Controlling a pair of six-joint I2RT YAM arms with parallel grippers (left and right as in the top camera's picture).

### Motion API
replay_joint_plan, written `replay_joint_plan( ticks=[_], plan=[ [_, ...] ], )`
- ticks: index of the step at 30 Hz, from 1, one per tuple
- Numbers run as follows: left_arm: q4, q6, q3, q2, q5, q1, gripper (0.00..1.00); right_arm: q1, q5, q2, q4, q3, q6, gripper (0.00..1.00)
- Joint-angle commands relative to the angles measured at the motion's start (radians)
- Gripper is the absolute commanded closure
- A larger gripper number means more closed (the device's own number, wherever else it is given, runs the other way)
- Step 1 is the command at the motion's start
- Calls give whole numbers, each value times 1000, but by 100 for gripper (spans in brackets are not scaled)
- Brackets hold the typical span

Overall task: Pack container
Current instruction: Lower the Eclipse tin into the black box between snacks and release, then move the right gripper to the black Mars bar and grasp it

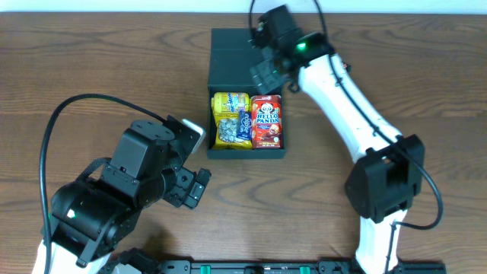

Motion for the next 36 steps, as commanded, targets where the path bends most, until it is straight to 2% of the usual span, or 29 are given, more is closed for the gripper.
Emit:
replay_joint_plan(
  ticks=[1,3,8,20,23,36],
  plan=[
    [-3,-7,13,0,3,3,5,-73,27,-17,28,16,-169,8],
    [-3,-7,13,0,3,3,5,-117,27,-16,54,16,-200,1],
    [-3,-7,13,0,3,3,5,-232,-2,-16,114,16,-292,1],
    [-3,-7,13,0,3,3,5,-450,-325,23,184,15,-591,1],
    [-3,-7,13,0,3,3,5,-471,-343,72,197,15,-649,1],
    [-3,-7,13,0,3,3,5,-476,-341,267,282,15,-703,1]
  ],
)
